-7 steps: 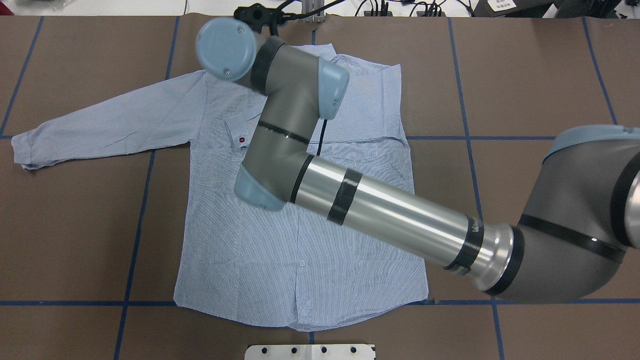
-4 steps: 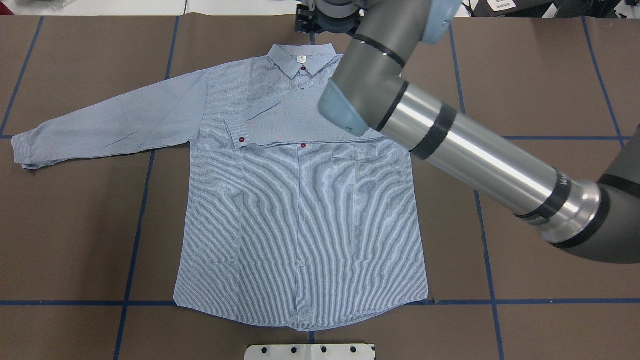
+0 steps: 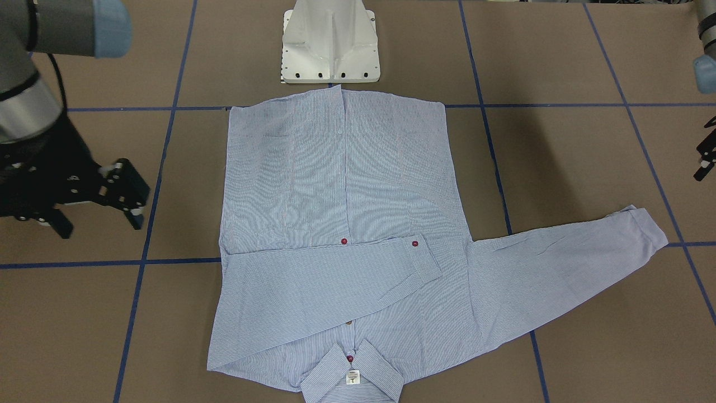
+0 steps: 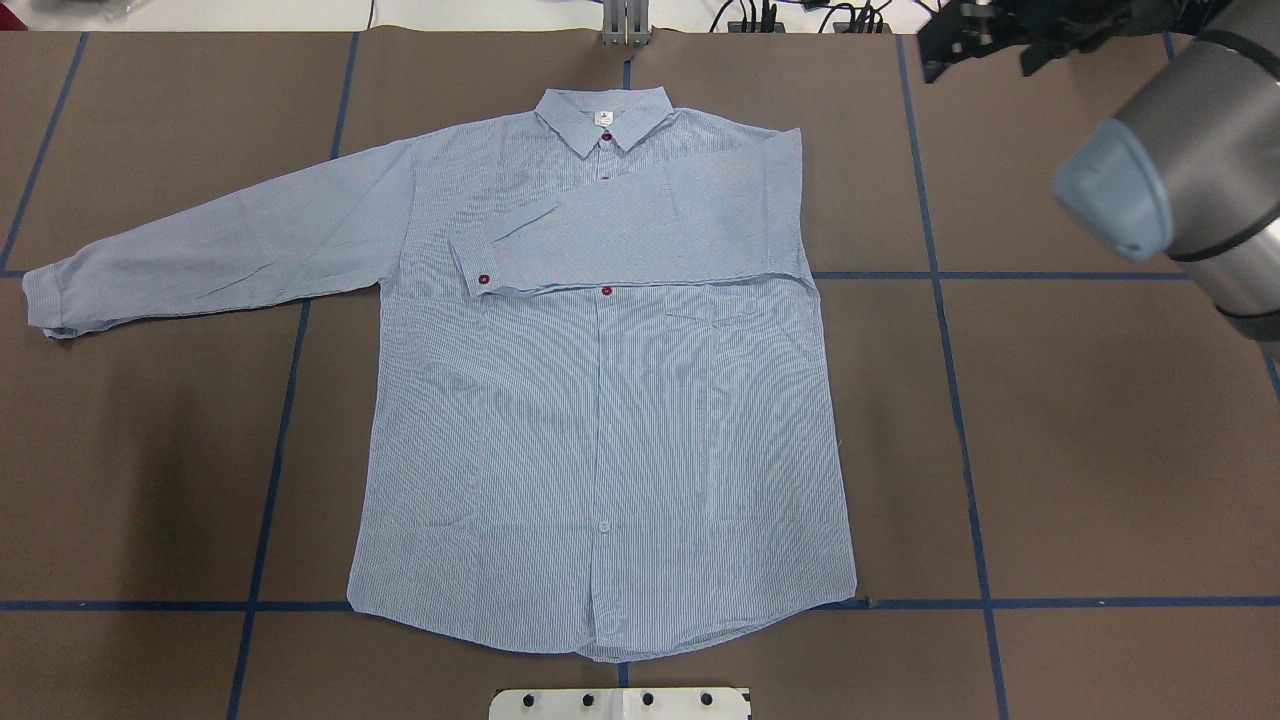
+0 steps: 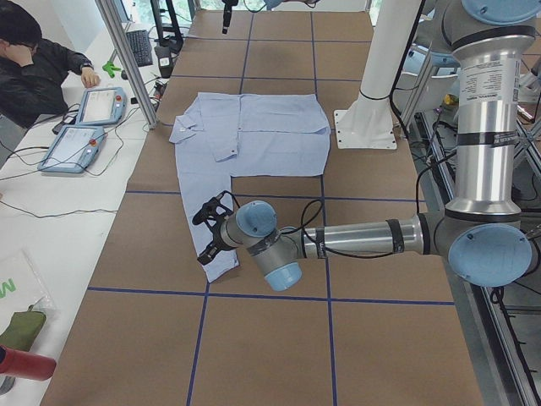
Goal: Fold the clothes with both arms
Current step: 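Withdraw the right arm while the left gripper moves to the other cuff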
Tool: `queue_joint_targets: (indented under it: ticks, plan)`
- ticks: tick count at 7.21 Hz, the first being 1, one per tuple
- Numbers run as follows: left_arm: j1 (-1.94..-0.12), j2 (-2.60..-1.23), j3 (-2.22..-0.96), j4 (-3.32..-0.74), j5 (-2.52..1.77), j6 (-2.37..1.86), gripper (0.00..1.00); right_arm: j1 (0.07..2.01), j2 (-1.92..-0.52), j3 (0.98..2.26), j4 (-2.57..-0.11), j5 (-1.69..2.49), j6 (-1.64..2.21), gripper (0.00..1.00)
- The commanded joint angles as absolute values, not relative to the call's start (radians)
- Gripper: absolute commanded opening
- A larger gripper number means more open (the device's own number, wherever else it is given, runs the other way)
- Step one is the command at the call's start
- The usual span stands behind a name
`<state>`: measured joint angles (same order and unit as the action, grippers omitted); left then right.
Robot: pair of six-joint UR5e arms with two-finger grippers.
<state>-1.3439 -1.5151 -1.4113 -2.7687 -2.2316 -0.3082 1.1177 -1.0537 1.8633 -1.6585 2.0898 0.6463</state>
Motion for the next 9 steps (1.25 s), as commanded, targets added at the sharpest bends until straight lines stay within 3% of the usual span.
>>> queue_joint_targets:
  ticks: [1,3,4,7,9]
  plan:
    - [-1.225,-1.514,-1.257,-3.001,-2.114,-0.472,1.00,1.201,-1.193,1.946,-1.655,2.150,0.519,1.00]
    - [-1.099,-1.514,-1.172,-3.159,-1.973,-0.676,0.96,1.201,-1.198,1.956,-1.655,2.146,0.522,1.00]
    - [-1.071,-1.514,-1.170,-3.175,-1.971,-0.766,0.86,1.201,-1.198,1.957,-1.655,2.146,0.523,1.00]
    - [-1.054,-1.520,-1.129,-3.183,-1.918,-0.825,0.74,1.201,-1.204,1.962,-1.655,2.145,0.532,1.00]
    - [-1.049,-1.526,-1.114,-3.189,-1.913,-0.862,0.60,1.201,-1.204,1.962,-1.655,2.145,0.532,1.00]
